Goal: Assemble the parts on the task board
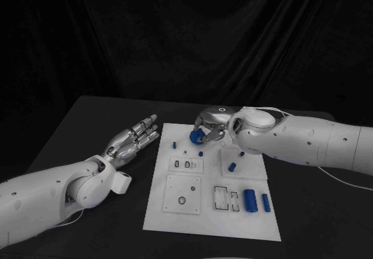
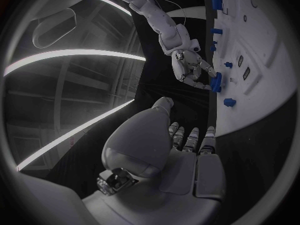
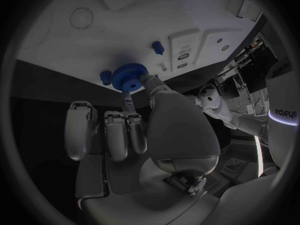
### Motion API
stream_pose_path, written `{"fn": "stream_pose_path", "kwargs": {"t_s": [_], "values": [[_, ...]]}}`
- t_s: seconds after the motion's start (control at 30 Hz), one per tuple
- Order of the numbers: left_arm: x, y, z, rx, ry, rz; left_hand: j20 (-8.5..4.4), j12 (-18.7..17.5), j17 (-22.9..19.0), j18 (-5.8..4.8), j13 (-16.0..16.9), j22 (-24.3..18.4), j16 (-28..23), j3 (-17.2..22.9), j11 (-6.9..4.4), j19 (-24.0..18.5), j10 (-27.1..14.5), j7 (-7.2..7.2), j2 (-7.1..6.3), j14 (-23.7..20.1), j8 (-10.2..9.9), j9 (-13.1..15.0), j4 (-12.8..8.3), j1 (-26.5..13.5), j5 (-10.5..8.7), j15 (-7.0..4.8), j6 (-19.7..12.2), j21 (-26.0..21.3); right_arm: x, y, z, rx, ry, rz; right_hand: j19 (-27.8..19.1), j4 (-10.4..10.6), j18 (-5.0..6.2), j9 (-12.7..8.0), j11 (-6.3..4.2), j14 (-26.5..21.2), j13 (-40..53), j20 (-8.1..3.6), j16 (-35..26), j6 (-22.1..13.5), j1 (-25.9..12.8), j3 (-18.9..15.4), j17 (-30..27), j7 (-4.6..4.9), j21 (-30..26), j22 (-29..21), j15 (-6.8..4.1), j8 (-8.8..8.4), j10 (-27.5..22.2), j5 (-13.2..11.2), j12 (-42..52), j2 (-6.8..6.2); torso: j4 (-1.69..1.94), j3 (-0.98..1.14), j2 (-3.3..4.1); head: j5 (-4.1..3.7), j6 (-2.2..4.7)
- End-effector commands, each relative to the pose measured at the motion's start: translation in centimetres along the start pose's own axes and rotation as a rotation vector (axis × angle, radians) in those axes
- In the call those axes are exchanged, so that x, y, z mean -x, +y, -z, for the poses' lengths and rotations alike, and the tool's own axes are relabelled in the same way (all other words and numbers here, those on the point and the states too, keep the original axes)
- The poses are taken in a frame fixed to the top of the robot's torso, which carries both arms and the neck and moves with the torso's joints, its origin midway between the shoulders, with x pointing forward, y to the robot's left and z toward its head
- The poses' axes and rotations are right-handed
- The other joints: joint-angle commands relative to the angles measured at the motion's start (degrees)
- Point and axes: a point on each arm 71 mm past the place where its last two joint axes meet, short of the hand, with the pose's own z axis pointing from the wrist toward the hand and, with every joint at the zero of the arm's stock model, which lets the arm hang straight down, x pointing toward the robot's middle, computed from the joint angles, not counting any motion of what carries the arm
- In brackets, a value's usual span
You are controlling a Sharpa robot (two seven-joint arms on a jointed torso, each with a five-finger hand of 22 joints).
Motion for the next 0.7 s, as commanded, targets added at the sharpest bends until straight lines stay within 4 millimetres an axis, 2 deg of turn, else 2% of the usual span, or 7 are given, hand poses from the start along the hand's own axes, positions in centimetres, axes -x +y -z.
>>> {"fn": "stream_pose_path", "kwargs": {"t_s": [0.03,0.1,0.2,0.3,0.47,0.6,0.7], "values": [[-0.24,-0.05,-0.08,-0.012,0.014,0.009,0.29,-0.37,-0.05,0.41,-0.08,0.04,-0.37,0.12,0.46,0.03,0.10,0.37,-0.05,0.08,0.21,0.07,-0.06,-0.71,0.25,0.31,-0.15,-0.18,-0.14,-0.02,-0.04,-0.002,0.016,0.003,-0.66,0.54,-0.56,12.14,0.58,6.04,15.08,0.27,0.15,-1.82,-0.73,0.19,15.10,0.28,-0.75,11.04,0.72,-0.22,5.99,-0.79,0.15,0.42,0.23,0.10,0.11,-0.30,0.07],[-0.23,-0.05,-0.08,-0.012,0.014,0.009,0.29,-0.37,-0.05,0.41,-0.08,0.04,-0.37,0.12,0.46,0.03,0.10,0.37,-0.05,0.08,0.21,0.07,-0.06,-0.71,0.25,0.31,-0.15,-0.18,-0.17,-0.01,-0.07,-0.003,0.020,0.003,-1.06,0.90,-0.38,10.72,0.53,6.04,15.08,0.49,0.15,-4.24,-1.04,0.35,15.10,0.73,-1.49,10.85,0.78,-2.86,5.99,-3.01,0.15,0.09,0.34,0.10,0.11,-0.39,0.13],[-0.24,-0.05,-0.09,-0.012,0.014,0.009,0.29,-0.37,-0.05,0.41,-0.08,0.04,-0.37,0.12,0.46,0.03,0.10,0.37,-0.05,0.08,0.21,0.07,-0.06,-0.71,0.25,0.31,-0.15,-0.18,-0.19,-0.05,-0.04,-0.005,0.022,0.003,-1.51,1.19,-0.20,8.43,0.40,6.04,15.08,0.51,0.15,-8.72,-1.41,-0.07,15.10,0.61,-2.38,10.62,0.73,-6.45,5.99,-7.35,0.15,-0.13,0.38,0.09,0.11,-0.40,0.11],[-0.23,-0.05,-0.08,-0.012,0.014,0.009,0.37,-0.37,-0.05,0.40,-0.08,0.05,-0.37,0.18,0.49,0.04,0.10,0.40,-0.05,0.08,0.21,0.07,-0.12,-0.75,0.26,0.41,-0.16,-0.17,-0.19,-0.12,0.02,-0.007,0.019,0.002,-1.73,1.29,-0.10,6.88,0.17,6.04,15.08,0.37,0.15,-11.39,-1.59,-0.71,15.10,0.31,-2.89,10.50,0.55,-7.52,5.99,-10.02,0.15,0.01,0.46,0.03,0.12,-0.42,0.09],[-0.18,-0.05,-0.04,-0.011,0.013,0.008,0.37,-0.37,-0.05,0.40,-0.08,0.05,-0.37,0.18,0.49,0.04,0.10,0.40,-0.05,0.08,0.21,0.07,-0.12,-0.75,0.26,0.41,-0.16,-0.17,-0.19,-0.33,0.11,-0.014,0.018,0.003,-2.03,1.22,0.04,6.19,-0.15,6.04,15.08,0.22,0.15,-12.52,-1.47,-0.91,15.10,-0.13,-3.51,10.33,0.34,-7.50,5.99,-10.05,0.15,0.17,0.31,-0.02,0.07,-0.37,0.06],[-0.18,-0.05,-0.05,-0.010,0.013,0.009,0.37,-0.37,-0.05,0.40,-0.08,0.05,-0.37,0.18,0.49,0.04,0.10,0.40,-0.05,0.08,0.21,0.07,-0.12,-0.75,0.26,0.41,-0.16,-0.17,-0.20,-0.48,0.19,-0.018,0.018,0.003,-2.27,0.97,0.13,5.58,-0.27,6.04,15.08,0.06,0.15,-12.76,-1.07,-0.89,15.10,-0.21,-4.02,10.20,0.20,-7.29,5.99,-8.26,0.15,0.49,0.27,-0.01,0.06,-0.32,-0.06],[-0.19,-0.04,-0.06,-0.010,0.014,0.009,0.37,-0.37,-0.05,0.40,-0.08,0.05,-0.37,0.18,0.49,0.04,0.10,0.40,-0.05,0.08,0.21,0.07,-0.12,-0.75,0.26,0.41,-0.16,-0.17,-0.23,-0.57,0.25,-0.020,0.018,0.002,-2.32,0.37,0.14,4.91,-0.37,6.04,15.08,-0.08,0.15,-12.44,-0.28,-0.43,15.10,-0.27,-4.26,10.18,0.09,-7.07,5.99,-3.58,0.15,0.72,0.26,0.03,0.04,-0.24,-0.10]]}}
